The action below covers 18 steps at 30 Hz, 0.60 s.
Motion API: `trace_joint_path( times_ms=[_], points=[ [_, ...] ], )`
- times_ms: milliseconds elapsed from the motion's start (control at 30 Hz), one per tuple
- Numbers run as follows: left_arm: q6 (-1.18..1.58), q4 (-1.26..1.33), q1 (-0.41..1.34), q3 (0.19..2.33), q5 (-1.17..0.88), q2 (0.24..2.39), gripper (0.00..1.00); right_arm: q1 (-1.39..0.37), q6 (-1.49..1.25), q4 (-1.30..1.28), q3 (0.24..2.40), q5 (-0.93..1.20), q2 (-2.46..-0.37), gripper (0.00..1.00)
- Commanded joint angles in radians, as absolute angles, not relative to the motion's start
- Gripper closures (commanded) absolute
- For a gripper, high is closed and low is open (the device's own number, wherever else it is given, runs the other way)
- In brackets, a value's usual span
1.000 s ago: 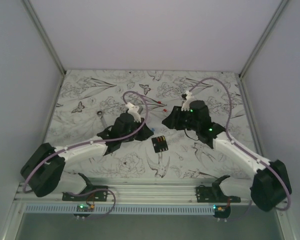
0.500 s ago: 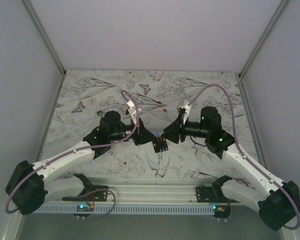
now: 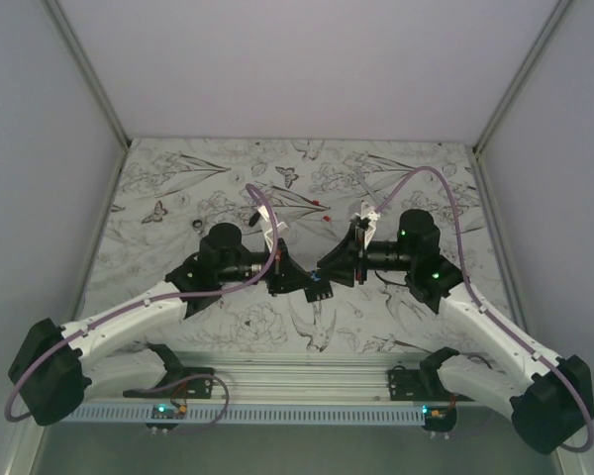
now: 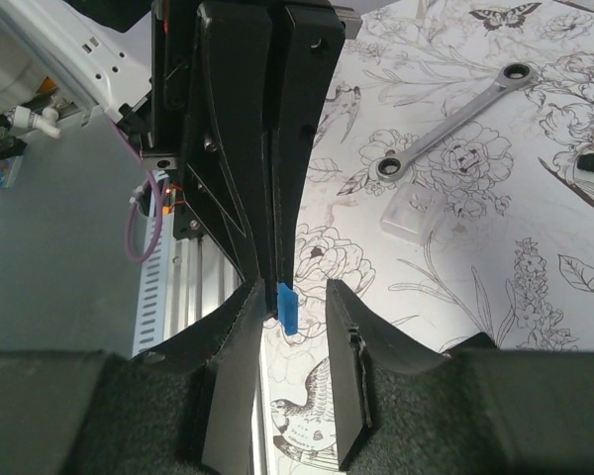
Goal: Snap on the fuse box
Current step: Pick up the fuse from the center of the board.
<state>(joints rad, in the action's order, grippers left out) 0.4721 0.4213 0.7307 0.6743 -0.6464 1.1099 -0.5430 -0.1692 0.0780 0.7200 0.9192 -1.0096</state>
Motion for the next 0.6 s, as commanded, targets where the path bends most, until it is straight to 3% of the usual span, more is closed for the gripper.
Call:
trace_joint_path(
  times_ms=[0, 400, 567],
  points=[
    [0.44, 0.447, 0.743, 0.707, -0.674, 1.091, 1.0, -0.551, -0.171, 0.107, 0.716, 0.963, -1.016, 0.65],
    [0.44, 0.448, 0.744, 0.706, -0.642, 1.081, 1.0, -0.551, -0.141, 0.07, 0.713, 1.013, -1.014, 0.76],
    [0.441, 0.449, 0.744, 0.709, -0.641, 1.094, 1.0, -0.552, -0.138, 0.07, 0.717, 1.017, -1.013, 0.92]
  ],
)
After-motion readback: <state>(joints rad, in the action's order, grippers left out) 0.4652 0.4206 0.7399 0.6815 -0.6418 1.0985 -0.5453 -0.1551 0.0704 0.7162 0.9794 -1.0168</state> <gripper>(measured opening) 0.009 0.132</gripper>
